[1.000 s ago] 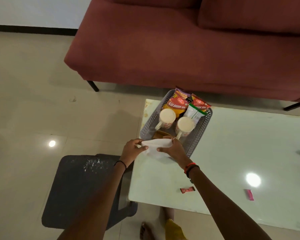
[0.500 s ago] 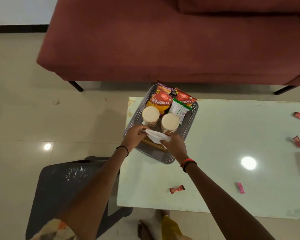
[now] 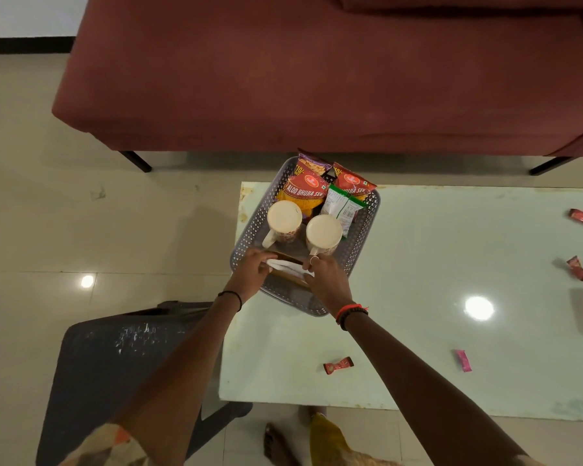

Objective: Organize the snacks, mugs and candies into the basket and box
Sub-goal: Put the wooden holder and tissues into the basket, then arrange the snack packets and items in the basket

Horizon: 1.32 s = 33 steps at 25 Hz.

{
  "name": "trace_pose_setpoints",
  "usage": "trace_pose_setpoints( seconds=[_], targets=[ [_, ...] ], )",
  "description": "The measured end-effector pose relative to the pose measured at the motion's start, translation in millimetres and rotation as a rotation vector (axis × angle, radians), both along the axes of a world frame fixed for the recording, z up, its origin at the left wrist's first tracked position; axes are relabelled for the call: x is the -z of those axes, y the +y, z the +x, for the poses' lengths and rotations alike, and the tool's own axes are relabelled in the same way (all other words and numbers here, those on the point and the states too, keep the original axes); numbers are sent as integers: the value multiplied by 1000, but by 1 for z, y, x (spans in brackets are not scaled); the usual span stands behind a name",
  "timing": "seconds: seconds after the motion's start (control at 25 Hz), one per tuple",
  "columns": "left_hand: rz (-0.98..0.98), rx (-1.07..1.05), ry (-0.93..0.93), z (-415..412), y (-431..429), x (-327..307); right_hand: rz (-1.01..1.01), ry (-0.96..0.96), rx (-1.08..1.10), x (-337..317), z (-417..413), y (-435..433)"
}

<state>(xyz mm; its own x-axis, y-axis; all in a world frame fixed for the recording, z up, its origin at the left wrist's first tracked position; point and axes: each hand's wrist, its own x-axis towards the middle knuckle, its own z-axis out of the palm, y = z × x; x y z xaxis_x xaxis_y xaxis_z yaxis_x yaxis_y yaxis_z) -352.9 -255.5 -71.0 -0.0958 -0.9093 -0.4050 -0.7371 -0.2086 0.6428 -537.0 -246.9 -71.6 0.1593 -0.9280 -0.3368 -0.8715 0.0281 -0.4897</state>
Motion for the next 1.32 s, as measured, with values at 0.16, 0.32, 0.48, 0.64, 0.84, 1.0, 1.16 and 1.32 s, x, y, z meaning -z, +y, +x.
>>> trace_pose_setpoints(
  seconds=[0.16, 0.32, 0.48, 0.64, 0.84, 1.0, 1.16, 1.32],
  targets=[
    [56, -3, -29, 1, 1, 5, 12, -34, 7, 1, 2, -2],
    [18, -119, 32, -6, 0, 6, -2, -38, 23, 0, 4, -4],
    [48, -116, 72, -10, -1, 10, -14, -36, 76, 1, 2, -3],
    [76, -71, 21, -11, -4, 15, -28, -50, 75, 3, -1, 0],
    [-17, -248, -1, -3, 6, 7, -66, -56, 114, -4, -6, -4],
    [-95, -766, 28, -7, 25, -7, -119, -75, 170, -22, -11, -30],
    [236, -1189, 183, -15, 36, -4, -144, -79, 218, -34, -24, -79],
    [537, -1188, 470, -25, 41, 4, -169, -53, 285, -39, -41, -131]
  ],
)
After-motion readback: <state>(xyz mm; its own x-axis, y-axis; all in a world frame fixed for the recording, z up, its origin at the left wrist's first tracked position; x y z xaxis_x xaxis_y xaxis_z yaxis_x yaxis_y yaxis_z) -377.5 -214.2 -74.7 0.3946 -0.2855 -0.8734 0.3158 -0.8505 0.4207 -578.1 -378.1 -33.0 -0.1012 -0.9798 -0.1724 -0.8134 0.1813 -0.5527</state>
